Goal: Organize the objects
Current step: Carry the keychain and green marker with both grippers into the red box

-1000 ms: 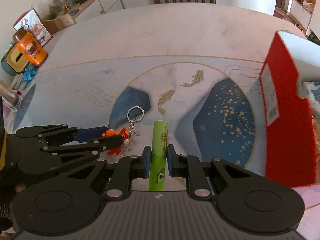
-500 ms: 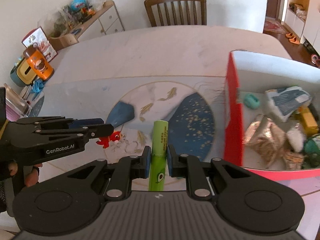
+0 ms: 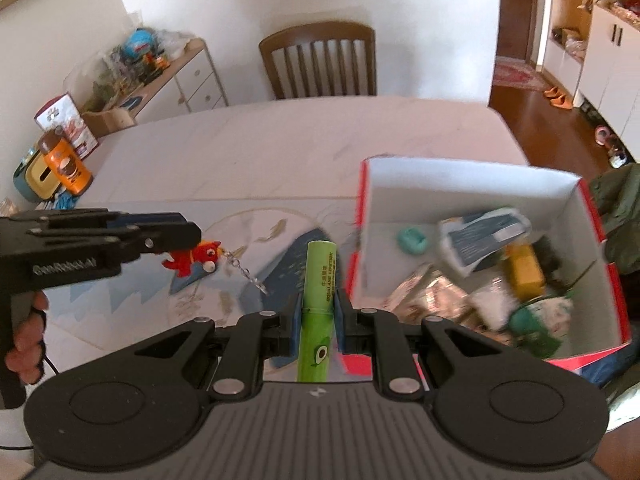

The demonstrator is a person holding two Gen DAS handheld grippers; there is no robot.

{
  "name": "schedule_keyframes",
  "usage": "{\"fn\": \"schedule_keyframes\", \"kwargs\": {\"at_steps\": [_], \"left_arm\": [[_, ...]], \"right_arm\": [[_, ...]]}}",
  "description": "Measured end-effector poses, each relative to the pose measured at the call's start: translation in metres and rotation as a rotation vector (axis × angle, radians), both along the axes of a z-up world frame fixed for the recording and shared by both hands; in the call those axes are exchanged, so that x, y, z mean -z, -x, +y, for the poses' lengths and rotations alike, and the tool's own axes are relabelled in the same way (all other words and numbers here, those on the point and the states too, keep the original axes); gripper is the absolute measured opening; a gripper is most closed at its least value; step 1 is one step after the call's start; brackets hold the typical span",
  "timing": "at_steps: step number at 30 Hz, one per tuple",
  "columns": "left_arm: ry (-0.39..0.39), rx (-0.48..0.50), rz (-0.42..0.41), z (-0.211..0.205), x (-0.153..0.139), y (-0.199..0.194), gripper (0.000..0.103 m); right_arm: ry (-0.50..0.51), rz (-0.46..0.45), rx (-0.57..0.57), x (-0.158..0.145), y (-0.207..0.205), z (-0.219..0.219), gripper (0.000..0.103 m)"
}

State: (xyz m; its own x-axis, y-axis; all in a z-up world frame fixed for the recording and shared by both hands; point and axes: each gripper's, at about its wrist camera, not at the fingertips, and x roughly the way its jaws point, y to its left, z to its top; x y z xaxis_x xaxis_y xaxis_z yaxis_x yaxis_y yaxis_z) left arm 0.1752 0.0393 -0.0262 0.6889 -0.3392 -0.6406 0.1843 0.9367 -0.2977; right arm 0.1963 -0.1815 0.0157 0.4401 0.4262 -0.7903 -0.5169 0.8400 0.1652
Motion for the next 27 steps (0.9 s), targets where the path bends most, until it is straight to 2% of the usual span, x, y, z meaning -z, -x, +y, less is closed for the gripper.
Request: {"fn": "schedule_keyframes", "kwargs": {"at_steps": [6,12,20,27], "left_arm": [[-0.012,0.058,-0.027,-0.032,-0.017,-0.024,0.02],[-0.024,0.106,-0.016,-0.064,-0.019,-0.049,0.02],[-0.103,0.146,0.0,-0.107,-0.002,-0.08,0.02],[-0.148,0.142,0.053,-0.127,0.024,-0.106,0.02]], "right_arm": [[0.003,-0.029,0.059,-0.005,-0.022,-0.031,0.016],[0.014,-0.035,0.106,0.001,-0.042,-0.06,0.016],[0.035,-0.029,0.14,0.012,-0.061,-0.094,0.016],[0.046,0.0,0.151,0.029,-0.078,-0.114,0.016]]}}
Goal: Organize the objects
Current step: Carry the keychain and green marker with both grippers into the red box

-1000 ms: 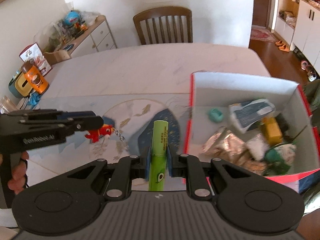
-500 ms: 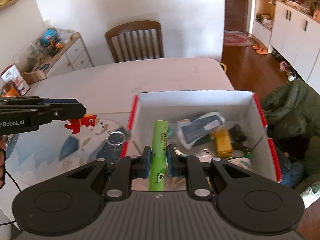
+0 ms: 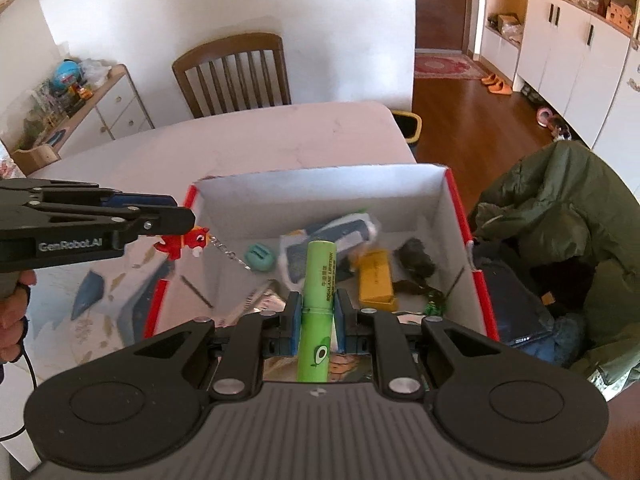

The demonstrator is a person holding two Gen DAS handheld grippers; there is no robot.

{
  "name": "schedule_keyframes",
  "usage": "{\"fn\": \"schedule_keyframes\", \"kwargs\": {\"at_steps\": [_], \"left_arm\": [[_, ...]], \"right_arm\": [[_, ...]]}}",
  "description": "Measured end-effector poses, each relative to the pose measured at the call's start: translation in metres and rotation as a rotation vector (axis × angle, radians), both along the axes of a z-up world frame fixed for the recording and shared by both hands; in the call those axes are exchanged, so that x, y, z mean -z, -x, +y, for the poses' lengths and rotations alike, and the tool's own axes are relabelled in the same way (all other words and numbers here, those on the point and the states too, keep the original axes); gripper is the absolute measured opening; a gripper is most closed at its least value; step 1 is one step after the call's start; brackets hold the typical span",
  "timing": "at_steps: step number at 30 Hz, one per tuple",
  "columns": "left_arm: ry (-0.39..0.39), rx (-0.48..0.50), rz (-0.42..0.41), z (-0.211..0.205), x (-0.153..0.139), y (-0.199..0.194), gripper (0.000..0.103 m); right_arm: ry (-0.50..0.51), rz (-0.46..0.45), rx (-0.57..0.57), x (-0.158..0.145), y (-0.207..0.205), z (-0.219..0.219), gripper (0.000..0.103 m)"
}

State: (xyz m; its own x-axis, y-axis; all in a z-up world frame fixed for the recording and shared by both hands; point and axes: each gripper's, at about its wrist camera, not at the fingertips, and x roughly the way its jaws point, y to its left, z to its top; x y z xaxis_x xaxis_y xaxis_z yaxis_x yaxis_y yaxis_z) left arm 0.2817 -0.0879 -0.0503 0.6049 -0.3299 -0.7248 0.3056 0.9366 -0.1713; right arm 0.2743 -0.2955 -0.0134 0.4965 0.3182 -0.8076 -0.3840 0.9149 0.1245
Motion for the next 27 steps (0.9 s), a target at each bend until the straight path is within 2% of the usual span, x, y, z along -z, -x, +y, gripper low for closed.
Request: {"fn": "schedule_keyframes", "kwargs": {"at_steps": [9,19,27], "left_arm": [[-0.105,-0.012,0.057,-0.021,0.034,-0.029,0.02],[-0.218,0.014,0.142,-0.04,0.069,-0.038,0.02],[-0.239,0.013,0.172,-0.049,0.079,-0.037,0.021]], "right_arm": [[0.01,0.046,0.015,0.026,-0.032,-0.015,0.016],[0.032,0.088,-0.005,0.052,-0.067,-0.012,0.016],[0.061,0.122,-0.044,0.075,-0.073,-0.004,0.016]]}}
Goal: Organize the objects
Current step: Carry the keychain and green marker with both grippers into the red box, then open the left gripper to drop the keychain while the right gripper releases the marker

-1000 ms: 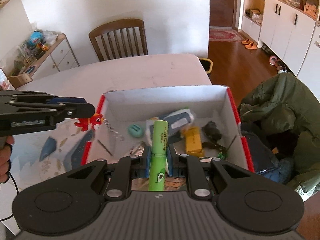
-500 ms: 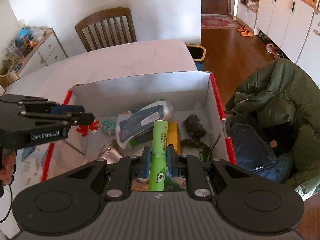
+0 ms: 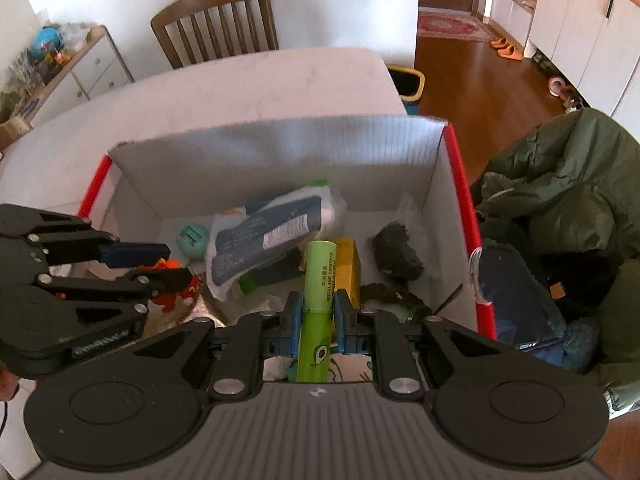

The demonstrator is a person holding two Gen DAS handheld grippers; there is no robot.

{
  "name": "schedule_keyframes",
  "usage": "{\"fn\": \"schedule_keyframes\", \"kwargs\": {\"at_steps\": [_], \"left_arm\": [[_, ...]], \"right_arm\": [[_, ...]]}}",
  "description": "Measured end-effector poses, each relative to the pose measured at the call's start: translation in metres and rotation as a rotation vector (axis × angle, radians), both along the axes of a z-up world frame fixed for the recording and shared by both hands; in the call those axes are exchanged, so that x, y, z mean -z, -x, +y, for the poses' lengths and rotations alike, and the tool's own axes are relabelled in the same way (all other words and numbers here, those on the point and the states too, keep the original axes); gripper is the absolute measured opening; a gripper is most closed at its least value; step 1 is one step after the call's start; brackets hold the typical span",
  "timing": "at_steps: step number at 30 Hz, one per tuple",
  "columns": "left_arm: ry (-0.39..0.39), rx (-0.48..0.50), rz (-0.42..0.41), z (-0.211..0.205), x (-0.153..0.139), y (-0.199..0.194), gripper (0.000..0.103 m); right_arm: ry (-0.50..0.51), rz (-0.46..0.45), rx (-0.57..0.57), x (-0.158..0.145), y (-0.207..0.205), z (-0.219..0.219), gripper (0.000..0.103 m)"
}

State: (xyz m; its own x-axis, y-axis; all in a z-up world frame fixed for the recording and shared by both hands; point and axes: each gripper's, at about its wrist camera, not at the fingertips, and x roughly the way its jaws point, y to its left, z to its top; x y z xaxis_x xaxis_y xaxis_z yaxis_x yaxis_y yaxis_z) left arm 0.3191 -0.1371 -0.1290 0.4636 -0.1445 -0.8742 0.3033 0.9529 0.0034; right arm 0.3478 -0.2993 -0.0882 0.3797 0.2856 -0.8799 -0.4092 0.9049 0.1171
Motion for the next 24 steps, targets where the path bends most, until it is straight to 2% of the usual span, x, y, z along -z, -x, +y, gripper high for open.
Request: {"fn": "schedule_keyframes", "kwargs": {"at_steps": [7,10,16,18,24], "left_arm": [[0.01,-0.04,0.037,0.005,0.003,-0.005,0.022],[0.021,-0.047,0.038,0.005,0.004,-0.005,0.027],[0.035,-0.05,0.031,0.001,0.003,-0.002,0.041],[0.043,-0.048,0.018,-0.002,-0.001,0.0,0.05],[0.068,-0.057,-0.024,-0.004,-0.013,0.011,0.063]], "right_arm": [[-0.018,0.007,-0.013,0.006,-0.001,-0.002,0.016],[-0.022,0.005,-0.02,0.005,0.001,-0.004,0.016],[-0.023,-0.005,-0.041,-0.001,0.008,-0.007,0.017],[-0.027,-0.008,-0.044,-0.004,0.01,-0.009,0.018],[-0.064,-0.035,-0.035,-0.019,0.02,-0.017,0.027]]}}
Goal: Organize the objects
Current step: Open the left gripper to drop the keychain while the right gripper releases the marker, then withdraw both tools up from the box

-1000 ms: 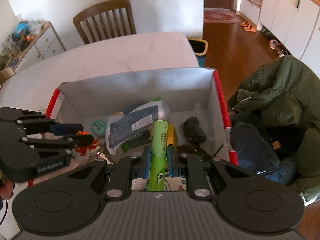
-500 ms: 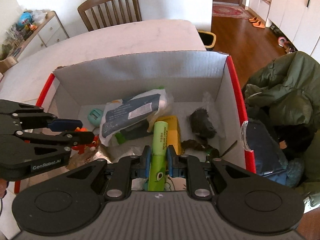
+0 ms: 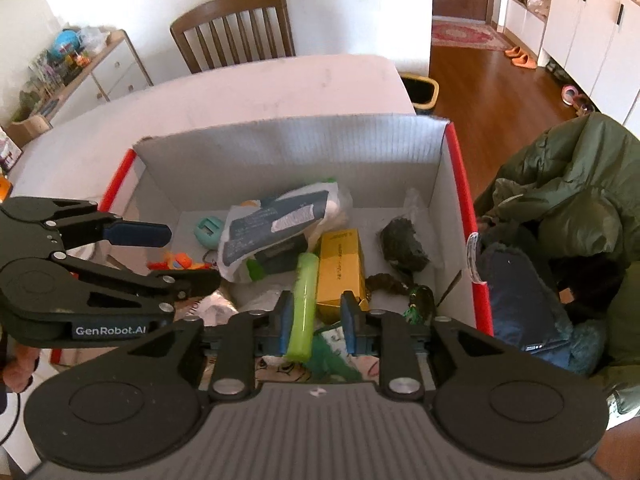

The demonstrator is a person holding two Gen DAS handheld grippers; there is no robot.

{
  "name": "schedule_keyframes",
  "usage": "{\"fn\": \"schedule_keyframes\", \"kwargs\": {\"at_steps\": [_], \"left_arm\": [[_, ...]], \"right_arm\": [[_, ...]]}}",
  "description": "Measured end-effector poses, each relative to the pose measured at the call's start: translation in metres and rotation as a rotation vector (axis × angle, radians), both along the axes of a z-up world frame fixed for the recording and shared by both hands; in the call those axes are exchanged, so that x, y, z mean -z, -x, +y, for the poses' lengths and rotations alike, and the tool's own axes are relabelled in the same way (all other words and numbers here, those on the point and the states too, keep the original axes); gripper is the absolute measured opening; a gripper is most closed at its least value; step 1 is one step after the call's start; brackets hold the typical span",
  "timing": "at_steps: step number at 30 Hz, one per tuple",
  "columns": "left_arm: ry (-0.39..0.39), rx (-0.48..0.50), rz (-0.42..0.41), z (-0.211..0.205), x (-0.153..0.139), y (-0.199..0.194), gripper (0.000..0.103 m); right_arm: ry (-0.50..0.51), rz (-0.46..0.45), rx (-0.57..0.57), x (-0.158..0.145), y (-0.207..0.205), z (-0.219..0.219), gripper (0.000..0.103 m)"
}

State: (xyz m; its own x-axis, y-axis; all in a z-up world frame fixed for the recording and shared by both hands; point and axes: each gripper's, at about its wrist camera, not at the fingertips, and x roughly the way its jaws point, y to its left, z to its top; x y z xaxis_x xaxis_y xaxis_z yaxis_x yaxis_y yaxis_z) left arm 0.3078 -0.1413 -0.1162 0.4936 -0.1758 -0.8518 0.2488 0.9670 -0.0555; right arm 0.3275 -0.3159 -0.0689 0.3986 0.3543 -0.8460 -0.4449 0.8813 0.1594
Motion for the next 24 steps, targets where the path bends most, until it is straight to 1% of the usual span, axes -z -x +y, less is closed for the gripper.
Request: {"fn": "schedule_keyframes", "kwargs": {"at_steps": [4,6,8,9,12,17,19,23,24], "left_arm": [[0.019,-0.002,-0.034,0.002,-0.011,0.009,0.067],[0.034,-0.005,-0.052,0.004,-0.017,0.014,0.074],[0.047,0.0,-0.073,0.006,-0.024,0.019,0.076],[0.051,0.0,-0.084,0.007,-0.028,0.022,0.077],[0.07,-0.003,-0.112,0.01,-0.038,0.03,0.08],[0.081,-0.005,-0.153,0.018,-0.051,0.047,0.08],[0.085,-0.007,-0.175,0.023,-0.058,0.055,0.081],[0.101,-0.002,-0.21,0.033,-0.068,0.071,0.082],[0.102,0.001,-0.218,0.035,-0.07,0.075,0.082]], "right_arm": [[-0.023,-0.027,0.005,-0.013,0.01,-0.003,0.028],[-0.038,-0.042,0.008,-0.021,0.016,-0.004,0.029],[-0.051,-0.058,0.015,-0.028,0.023,-0.006,0.03],[-0.057,-0.065,0.017,-0.031,0.027,-0.006,0.033],[-0.074,-0.097,0.025,-0.04,0.038,-0.007,0.052],[-0.094,-0.127,0.041,-0.053,0.056,-0.007,0.053],[-0.097,-0.143,0.044,-0.057,0.063,-0.006,0.056],[-0.112,-0.169,0.059,-0.064,0.079,-0.006,0.058],[-0.114,-0.173,0.063,-0.065,0.082,-0.005,0.06]]}}
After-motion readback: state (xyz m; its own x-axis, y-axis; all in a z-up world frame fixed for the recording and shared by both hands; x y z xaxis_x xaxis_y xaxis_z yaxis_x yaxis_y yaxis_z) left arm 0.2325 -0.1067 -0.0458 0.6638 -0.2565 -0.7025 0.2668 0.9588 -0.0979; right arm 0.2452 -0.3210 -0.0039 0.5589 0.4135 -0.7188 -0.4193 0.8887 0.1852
